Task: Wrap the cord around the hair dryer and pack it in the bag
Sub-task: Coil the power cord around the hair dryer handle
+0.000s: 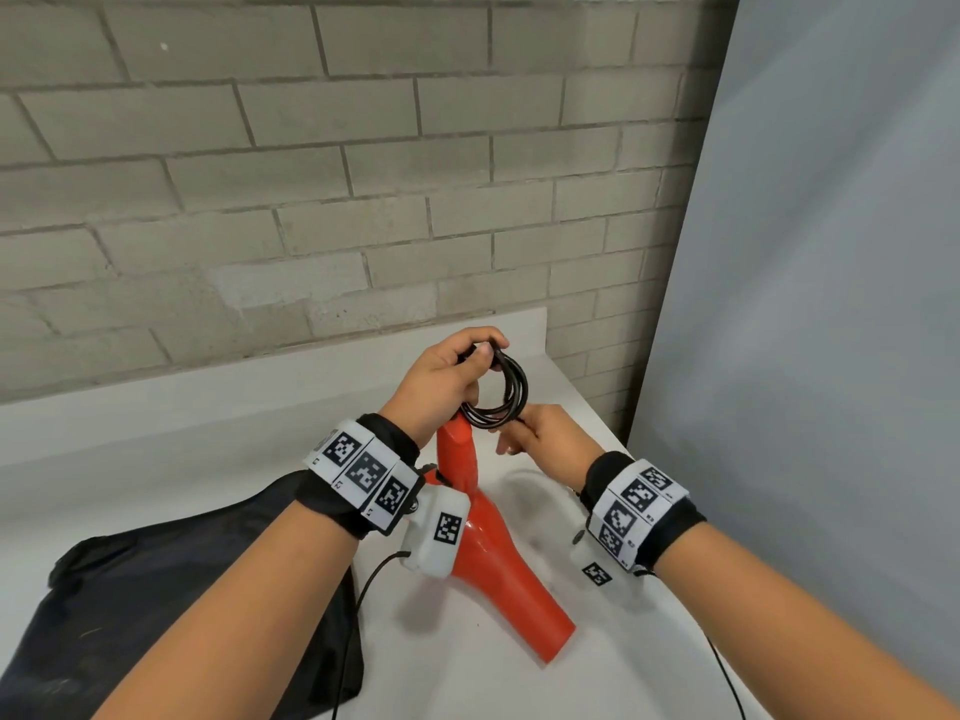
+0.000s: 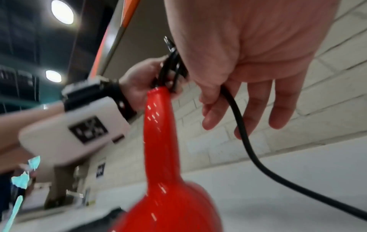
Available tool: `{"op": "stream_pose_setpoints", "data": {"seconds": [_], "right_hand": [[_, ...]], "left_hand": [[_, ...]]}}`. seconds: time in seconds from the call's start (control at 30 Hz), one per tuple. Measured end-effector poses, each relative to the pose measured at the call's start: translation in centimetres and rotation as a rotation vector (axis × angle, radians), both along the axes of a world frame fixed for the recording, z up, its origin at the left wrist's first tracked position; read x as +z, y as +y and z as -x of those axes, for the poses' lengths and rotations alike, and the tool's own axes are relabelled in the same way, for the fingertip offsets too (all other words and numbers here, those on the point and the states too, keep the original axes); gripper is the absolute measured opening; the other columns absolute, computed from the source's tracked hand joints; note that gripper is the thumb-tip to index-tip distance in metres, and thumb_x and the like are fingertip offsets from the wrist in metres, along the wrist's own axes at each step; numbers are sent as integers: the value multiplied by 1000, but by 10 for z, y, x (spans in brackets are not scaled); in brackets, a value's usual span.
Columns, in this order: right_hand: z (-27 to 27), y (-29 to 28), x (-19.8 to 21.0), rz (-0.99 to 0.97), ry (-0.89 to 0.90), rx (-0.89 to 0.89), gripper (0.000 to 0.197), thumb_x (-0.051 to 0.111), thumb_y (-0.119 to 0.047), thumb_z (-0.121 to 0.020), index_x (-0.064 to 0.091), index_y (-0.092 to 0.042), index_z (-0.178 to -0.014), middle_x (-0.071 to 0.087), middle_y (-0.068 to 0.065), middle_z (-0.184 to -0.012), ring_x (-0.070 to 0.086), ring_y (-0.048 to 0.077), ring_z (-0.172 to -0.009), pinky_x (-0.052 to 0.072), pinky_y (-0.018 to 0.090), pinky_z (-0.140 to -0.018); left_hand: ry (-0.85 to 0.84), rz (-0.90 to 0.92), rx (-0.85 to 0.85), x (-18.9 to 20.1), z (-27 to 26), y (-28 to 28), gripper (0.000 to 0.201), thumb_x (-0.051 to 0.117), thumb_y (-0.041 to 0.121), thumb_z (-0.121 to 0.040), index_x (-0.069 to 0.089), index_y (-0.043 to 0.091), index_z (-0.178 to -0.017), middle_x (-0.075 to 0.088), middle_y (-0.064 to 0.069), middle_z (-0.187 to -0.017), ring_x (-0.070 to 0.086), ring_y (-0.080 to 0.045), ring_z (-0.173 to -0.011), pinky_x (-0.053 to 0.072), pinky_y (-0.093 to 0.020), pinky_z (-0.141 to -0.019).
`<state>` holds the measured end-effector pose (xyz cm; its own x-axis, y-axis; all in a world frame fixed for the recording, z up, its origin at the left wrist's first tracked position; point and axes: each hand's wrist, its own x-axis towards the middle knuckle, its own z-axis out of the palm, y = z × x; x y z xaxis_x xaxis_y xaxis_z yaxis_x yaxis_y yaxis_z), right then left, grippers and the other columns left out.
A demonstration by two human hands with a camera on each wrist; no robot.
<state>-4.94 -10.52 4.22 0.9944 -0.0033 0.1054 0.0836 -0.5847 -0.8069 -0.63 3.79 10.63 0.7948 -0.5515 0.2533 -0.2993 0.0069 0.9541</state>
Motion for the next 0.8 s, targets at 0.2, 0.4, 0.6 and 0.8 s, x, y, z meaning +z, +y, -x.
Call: {"op": "stream_pose_setpoints", "data": {"seconds": [0.2, 0.4, 0.6, 0.8], "right_hand": [[-3, -9, -14, 31, 69, -40, 22, 39, -14, -96, 61, -10, -98, 61, 5, -78, 58, 20, -74, 52, 30, -75], [8, -6, 3, -12, -177, 22, 25, 41, -15, -96, 53, -22, -76, 56, 0, -70, 50, 0, -61, 44, 15, -63], [-5, -19, 11, -1, -199, -127, 26, 43, -12, -95, 60, -15, -75, 46, 2, -59, 42, 14, -56, 39, 18, -55], [-16, -22, 50, 13, -361, -278, 21, 47, -9, -93, 63, 4, -88, 47, -7, -58, 40, 2, -54, 36, 5, -53]], "left_hand": [[11, -21, -33, 4, 3, 2, 22, 40, 11, -95, 57, 22, -87, 52, 19, -49, 29, -1, -41, 28, -16, -49], [36, 6, -30, 3, 3, 2, 22, 41, 12, -95, 58, 23, -88, 53, 18, -52, 28, -3, -42, 25, -22, -52], [32, -13, -67, 5, 6, 3, 23, 39, 9, -94, 58, 20, -86, 52, 18, -50, 25, -1, -38, 24, -11, -42], [-27, -19, -1, 2, 7, -1, 17, 53, 18, -89, 60, 24, -76, 51, 17, -50, 29, -3, -43, 27, -15, -44]]}}
